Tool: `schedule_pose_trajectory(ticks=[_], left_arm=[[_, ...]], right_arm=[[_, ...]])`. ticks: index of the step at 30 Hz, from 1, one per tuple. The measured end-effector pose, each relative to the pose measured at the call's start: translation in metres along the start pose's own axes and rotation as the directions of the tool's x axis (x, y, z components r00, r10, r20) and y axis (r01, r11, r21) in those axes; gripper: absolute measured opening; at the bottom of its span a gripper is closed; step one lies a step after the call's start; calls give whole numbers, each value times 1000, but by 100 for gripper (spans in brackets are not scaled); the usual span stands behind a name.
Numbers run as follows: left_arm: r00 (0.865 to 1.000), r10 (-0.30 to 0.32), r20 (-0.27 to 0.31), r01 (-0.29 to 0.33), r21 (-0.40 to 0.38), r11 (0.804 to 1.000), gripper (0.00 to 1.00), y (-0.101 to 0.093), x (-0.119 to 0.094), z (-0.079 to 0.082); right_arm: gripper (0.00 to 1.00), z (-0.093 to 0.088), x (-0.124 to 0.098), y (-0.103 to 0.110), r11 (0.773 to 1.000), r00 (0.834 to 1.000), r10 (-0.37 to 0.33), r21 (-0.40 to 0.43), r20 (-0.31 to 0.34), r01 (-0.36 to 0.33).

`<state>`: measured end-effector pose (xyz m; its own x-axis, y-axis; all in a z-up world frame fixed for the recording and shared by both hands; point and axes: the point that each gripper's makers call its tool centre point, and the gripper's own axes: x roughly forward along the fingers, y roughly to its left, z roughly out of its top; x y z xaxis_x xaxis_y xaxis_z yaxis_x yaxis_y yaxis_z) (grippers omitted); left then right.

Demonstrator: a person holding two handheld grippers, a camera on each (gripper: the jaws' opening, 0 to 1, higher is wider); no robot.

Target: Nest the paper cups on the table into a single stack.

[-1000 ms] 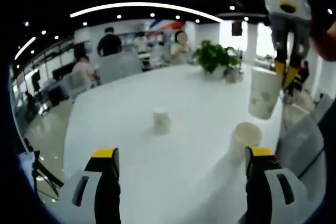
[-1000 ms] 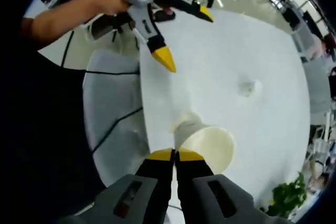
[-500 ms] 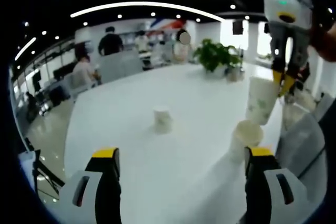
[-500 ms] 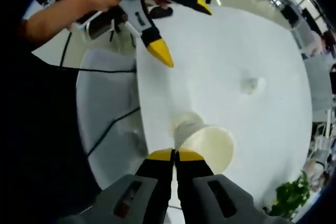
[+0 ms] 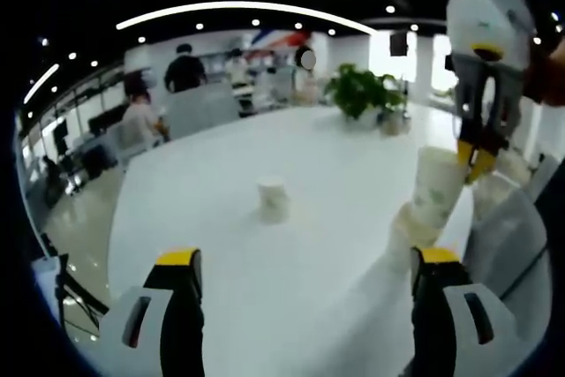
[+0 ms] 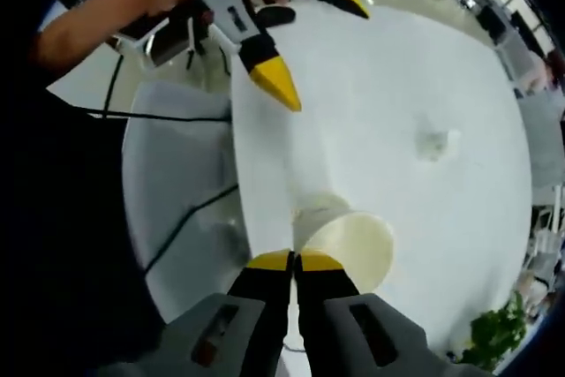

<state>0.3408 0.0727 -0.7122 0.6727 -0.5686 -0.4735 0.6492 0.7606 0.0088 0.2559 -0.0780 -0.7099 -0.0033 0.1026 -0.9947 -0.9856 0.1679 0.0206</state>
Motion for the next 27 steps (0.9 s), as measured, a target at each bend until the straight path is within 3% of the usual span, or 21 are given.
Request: schedule_pose_trajectory(ticks=[27], left_arm=[[1000, -1, -13, 1, -12, 1000, 96, 4, 8, -5]], right_arm=[[0, -5, 37, -8, 999, 1000, 10, 37, -16, -9]])
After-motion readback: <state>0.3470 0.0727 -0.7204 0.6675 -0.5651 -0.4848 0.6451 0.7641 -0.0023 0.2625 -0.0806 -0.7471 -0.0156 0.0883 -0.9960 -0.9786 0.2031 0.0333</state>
